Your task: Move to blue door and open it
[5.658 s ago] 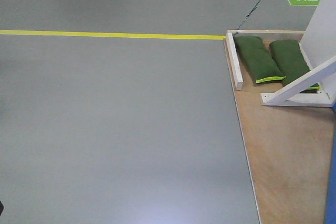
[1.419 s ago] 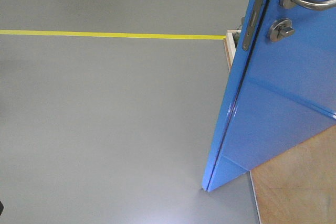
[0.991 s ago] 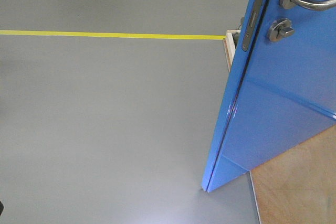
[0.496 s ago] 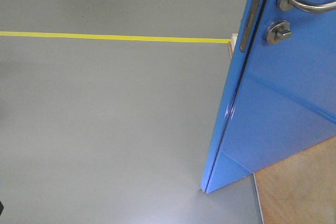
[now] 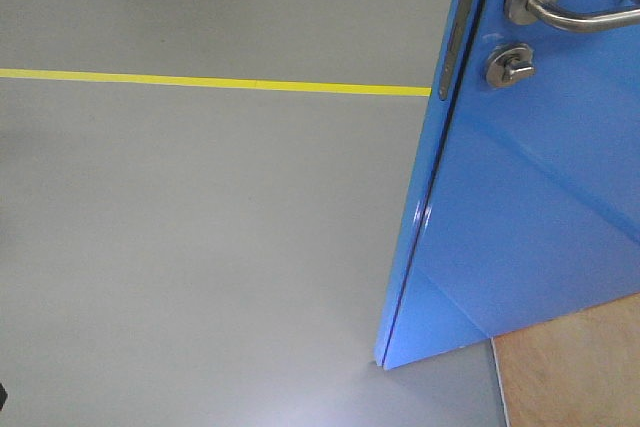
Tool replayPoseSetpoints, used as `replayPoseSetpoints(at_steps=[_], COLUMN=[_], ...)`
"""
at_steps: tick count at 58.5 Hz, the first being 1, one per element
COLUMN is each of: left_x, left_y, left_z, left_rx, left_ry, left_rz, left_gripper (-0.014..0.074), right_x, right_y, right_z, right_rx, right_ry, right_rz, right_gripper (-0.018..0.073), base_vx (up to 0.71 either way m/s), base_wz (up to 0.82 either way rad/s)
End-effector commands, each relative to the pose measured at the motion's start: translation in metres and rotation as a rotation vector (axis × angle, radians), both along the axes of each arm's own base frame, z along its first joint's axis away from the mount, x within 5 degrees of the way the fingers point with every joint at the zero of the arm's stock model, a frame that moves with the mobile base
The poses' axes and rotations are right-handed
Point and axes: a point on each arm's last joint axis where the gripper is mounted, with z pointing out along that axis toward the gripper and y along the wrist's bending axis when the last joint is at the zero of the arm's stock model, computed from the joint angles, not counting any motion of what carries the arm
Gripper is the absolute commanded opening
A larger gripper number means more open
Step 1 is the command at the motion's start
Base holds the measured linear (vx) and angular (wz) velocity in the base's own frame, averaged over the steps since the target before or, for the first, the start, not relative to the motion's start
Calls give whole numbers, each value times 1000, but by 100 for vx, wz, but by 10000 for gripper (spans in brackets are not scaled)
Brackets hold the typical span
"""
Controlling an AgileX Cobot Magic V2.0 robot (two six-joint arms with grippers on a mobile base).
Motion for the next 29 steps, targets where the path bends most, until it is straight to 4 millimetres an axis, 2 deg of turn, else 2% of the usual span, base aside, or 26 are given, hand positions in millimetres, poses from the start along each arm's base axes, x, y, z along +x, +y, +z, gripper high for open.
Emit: replayPoseSetpoints(at_steps=[1,29], left_x=[0,0], left_y=[-1,-1], left_z=[17,17], left_rx=[-10,-10], left_ry=[-122,-122], left_rz=[-11,-11], left_gripper=[73,73], right_x=[-11,-11], right_y=[-4,-4], right_z=[22,22], right_rx=[9,9], right_ry=[-116,-116], right_rz=[-43,-43], right_gripper=[12,12], base_vx=[21,23], base_wz=[2,1])
